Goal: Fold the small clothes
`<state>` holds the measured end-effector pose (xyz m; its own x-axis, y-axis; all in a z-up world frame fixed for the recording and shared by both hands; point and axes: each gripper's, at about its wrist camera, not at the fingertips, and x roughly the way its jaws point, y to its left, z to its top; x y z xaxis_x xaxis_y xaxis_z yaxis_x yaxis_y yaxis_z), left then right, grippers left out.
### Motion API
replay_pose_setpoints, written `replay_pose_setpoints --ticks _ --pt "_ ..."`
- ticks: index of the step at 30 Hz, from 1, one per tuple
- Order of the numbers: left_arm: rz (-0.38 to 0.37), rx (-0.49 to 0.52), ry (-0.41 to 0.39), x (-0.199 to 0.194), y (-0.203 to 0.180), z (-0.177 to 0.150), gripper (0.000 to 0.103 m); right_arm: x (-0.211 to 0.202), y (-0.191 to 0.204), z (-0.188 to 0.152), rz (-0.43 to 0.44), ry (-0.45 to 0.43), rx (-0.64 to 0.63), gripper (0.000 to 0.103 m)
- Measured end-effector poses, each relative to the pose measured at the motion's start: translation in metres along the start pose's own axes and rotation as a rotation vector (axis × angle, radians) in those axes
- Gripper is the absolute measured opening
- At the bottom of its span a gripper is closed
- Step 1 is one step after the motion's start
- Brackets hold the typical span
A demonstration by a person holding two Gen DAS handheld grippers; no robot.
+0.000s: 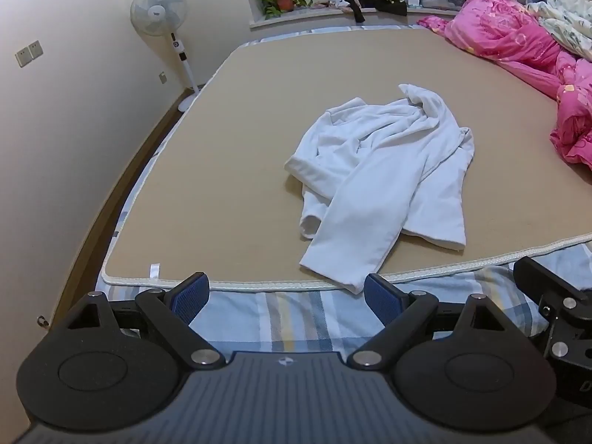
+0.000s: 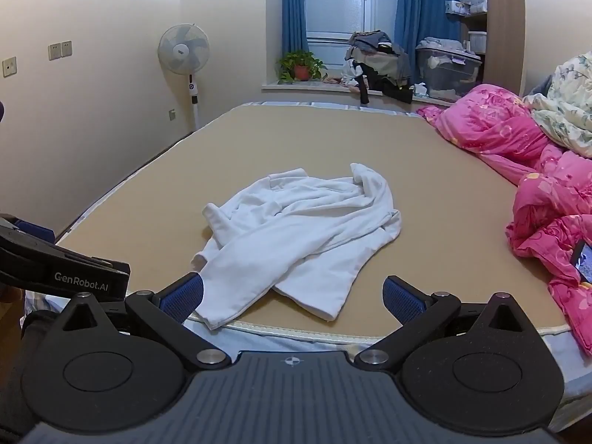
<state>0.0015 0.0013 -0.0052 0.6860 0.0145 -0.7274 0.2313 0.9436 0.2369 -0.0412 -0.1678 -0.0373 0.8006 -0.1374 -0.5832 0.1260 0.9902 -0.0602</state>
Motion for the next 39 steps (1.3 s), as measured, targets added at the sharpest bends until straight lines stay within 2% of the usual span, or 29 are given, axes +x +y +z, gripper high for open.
replay_pose_setpoints --ticks 39 --pt "-0.007 0.019 0.005 0.002 -0.001 0.001 0.094 0.013 -0.003 -0.001 -0.004 0.017 -0.009 0.102"
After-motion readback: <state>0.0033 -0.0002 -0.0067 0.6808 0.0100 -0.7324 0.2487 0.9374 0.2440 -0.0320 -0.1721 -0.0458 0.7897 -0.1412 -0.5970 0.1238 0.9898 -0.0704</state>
